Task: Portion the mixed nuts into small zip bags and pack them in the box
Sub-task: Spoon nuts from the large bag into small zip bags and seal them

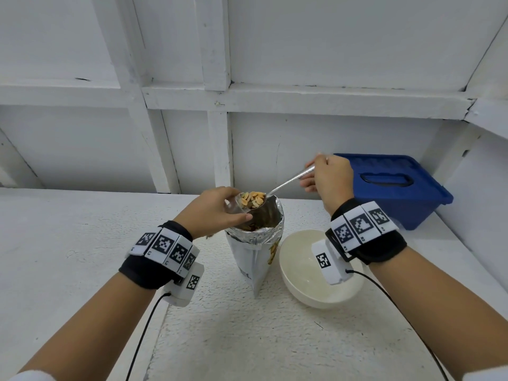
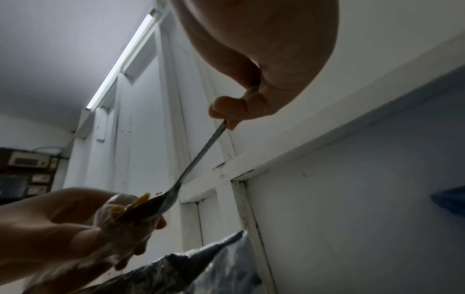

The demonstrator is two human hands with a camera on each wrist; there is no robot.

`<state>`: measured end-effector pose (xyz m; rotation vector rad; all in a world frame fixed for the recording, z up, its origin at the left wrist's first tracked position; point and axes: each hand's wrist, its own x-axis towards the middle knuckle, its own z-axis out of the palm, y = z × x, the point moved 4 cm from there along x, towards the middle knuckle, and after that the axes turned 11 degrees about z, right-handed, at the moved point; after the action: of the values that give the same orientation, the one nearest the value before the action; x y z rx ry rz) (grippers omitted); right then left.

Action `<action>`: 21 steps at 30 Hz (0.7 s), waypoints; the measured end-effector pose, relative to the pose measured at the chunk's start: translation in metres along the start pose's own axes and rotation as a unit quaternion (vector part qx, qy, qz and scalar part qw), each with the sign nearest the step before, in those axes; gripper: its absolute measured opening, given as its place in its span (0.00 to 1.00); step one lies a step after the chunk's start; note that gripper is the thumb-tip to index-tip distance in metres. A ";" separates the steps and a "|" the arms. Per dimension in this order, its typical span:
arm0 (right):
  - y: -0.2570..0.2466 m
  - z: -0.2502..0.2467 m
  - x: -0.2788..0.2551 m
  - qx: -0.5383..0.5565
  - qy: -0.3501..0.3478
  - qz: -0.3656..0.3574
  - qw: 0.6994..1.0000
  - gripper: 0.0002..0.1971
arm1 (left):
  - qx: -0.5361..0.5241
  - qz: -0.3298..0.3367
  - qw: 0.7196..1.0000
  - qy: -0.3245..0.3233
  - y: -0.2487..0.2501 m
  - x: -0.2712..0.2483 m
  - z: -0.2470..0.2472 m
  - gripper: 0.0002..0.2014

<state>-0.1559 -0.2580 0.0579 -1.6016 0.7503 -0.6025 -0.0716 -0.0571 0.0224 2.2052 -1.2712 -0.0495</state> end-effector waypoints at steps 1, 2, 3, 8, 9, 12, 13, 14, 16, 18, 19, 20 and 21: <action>-0.005 0.004 -0.003 -0.014 -0.005 -0.019 1.000 0.18 | -0.009 -0.002 1.000 0.007 0.001 0.000 0.001 0.27; -0.011 0.009 -0.006 -0.030 -0.010 -0.043 0.999 0.18 | -0.014 -0.004 1.000 0.014 0.001 0.001 0.002 0.27; -0.016 0.013 -0.010 -0.046 -0.014 -0.071 0.996 0.17 | -0.016 -0.005 1.000 0.021 0.002 0.001 0.004 0.28; -0.045 0.025 -0.032 -0.110 0.007 -0.266 0.958 0.16 | -0.056 -0.007 0.995 0.080 0.000 -0.001 0.008 0.24; -0.049 0.024 -0.035 -0.110 0.017 -0.299 0.948 0.17 | -0.068 -0.012 0.993 0.095 -0.001 -0.003 0.008 0.23; -0.059 0.018 -0.037 -0.099 0.035 -0.351 0.930 0.16 | -0.090 -0.020 0.988 0.122 -0.007 -0.007 0.006 0.21; -0.061 0.014 -0.035 -0.095 0.040 -0.351 0.931 0.15 | -0.099 -0.022 0.987 0.128 -0.010 -0.008 0.005 0.20; -0.062 0.009 -0.032 -0.089 0.045 -0.345 0.933 0.14 | -0.106 -0.025 0.985 0.132 -0.012 -0.009 0.005 0.20; -0.060 -0.001 -0.024 -0.075 0.052 -0.321 0.943 0.13 | -0.111 -0.030 0.984 0.137 -0.018 -0.012 0.003 0.19; -0.050 -0.007 -0.018 -0.082 0.046 -0.292 0.952 0.13 | -0.107 -0.034 0.984 0.138 -0.022 -0.014 0.004 0.19; -0.042 -0.006 -0.017 -0.098 0.033 -0.282 0.954 0.13 | -0.107 -0.037 0.984 0.138 -0.024 -0.014 0.004 0.19; -0.033 -0.003 -0.018 -0.122 0.017 -0.279 0.952 0.13 | -0.109 -0.040 0.984 0.137 -0.025 -0.015 0.005 0.19; -0.024 0.001 -0.020 -0.148 0.000 -0.284 0.947 0.13 | -0.113 -0.043 0.983 0.135 -0.026 -0.015 0.005 0.19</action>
<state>-0.1652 -0.2406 0.0819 -2.1186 0.3784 -0.9341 -0.0608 -0.0380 0.0011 1.9919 -0.9722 0.0671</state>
